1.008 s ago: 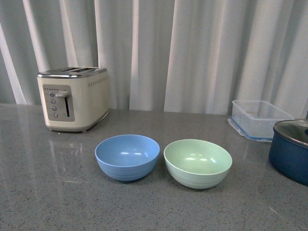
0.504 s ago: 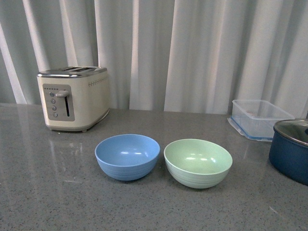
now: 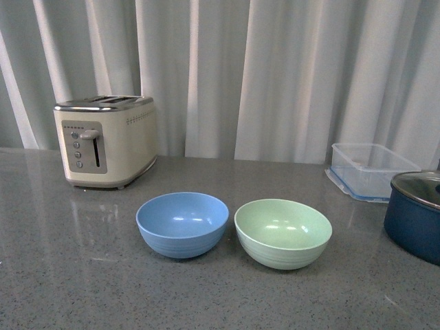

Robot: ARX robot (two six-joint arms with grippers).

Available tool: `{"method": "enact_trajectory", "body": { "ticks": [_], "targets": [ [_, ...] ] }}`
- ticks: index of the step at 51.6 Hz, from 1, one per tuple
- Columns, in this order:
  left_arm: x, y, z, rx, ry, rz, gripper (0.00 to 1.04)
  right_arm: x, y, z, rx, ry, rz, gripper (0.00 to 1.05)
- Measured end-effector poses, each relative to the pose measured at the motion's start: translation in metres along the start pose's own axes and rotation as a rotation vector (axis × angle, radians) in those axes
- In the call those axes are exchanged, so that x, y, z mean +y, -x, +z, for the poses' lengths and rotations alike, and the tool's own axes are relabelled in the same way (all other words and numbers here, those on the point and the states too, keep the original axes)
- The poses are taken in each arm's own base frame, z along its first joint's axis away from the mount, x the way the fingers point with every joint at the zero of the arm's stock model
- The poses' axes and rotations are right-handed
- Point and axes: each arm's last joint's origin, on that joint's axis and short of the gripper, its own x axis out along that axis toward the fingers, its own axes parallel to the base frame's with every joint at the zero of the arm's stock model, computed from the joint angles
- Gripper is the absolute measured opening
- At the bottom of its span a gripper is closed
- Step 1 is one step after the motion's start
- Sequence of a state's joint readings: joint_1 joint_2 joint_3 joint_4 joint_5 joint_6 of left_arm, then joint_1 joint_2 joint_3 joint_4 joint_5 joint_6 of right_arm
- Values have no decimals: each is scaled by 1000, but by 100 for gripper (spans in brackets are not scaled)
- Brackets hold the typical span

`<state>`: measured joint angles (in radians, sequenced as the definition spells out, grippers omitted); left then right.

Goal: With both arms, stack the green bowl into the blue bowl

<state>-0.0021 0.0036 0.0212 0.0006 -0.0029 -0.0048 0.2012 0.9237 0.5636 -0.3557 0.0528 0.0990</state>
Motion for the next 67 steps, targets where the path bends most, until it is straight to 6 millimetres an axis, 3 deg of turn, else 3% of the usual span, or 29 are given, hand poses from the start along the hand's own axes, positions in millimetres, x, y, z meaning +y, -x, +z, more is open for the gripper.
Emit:
{"method": "enact_trajectory", "body": {
  "ticks": [3, 9, 18, 40, 67],
  "targets": [
    [0, 0, 0, 0, -1, 0, 100, 8, -11, 24, 14, -19, 16, 95],
    [0, 0, 0, 0, 0, 0, 98, 20, -44, 63, 60, -109, 18, 95],
    [0, 0, 0, 0, 0, 0, 98, 29, -81, 90, 114, -223, 11, 95],
    [0, 0, 0, 0, 0, 0, 98, 42, -150, 126, 153, -299, 12, 95],
    [0, 0, 0, 0, 0, 0, 98, 35, -194, 135, 180, -310, 13, 95]
  ]
}}
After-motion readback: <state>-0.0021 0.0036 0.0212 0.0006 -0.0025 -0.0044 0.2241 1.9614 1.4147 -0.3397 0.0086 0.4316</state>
